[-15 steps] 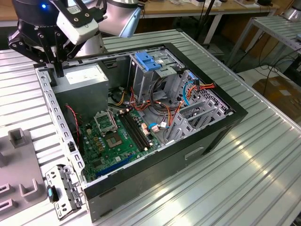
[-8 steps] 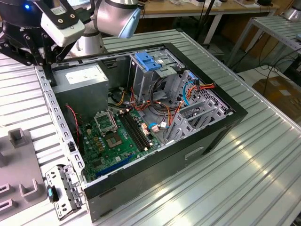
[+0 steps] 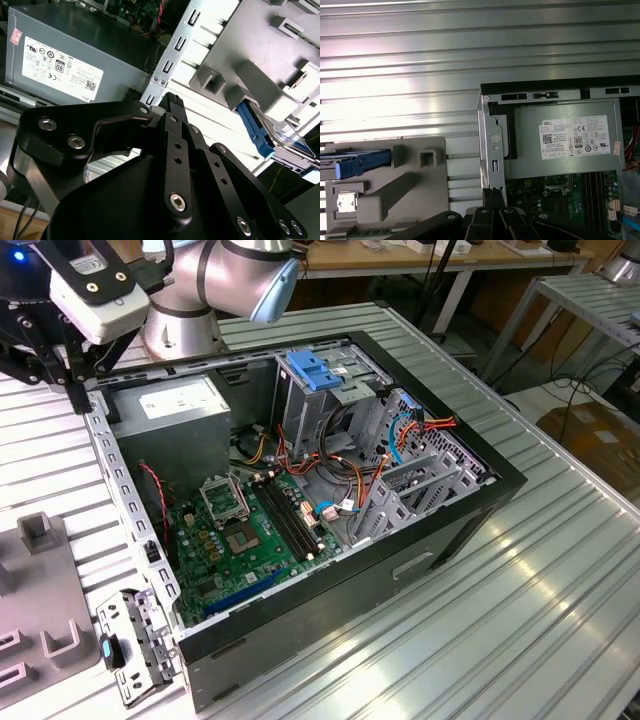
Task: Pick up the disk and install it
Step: 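Reach for the disk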
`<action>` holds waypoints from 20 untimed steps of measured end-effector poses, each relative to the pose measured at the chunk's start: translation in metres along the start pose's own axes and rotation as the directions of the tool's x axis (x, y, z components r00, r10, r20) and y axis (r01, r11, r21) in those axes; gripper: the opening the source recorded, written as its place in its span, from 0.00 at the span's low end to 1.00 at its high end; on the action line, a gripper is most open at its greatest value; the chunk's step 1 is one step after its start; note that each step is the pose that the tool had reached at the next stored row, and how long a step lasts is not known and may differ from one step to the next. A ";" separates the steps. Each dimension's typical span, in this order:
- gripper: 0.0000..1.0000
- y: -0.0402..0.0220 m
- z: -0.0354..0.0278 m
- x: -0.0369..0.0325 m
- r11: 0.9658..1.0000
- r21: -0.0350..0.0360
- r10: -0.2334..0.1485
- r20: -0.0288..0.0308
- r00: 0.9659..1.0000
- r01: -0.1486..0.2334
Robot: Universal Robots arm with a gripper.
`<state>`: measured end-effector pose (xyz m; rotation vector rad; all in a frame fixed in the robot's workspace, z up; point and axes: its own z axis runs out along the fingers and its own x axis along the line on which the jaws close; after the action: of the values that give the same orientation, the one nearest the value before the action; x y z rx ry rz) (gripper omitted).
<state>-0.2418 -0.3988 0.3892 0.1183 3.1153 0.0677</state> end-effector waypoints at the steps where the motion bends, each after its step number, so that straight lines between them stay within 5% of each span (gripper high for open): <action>1: 0.11 -0.0003 0.0000 0.0038 1.000 0.000 0.000 0.000 1.000 0.000; 20: 0.11 -0.0045 0.0001 0.0626 1.000 0.000 0.001 -0.002 1.000 -0.001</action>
<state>-0.3046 -0.3985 0.3876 0.1192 3.1176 0.0684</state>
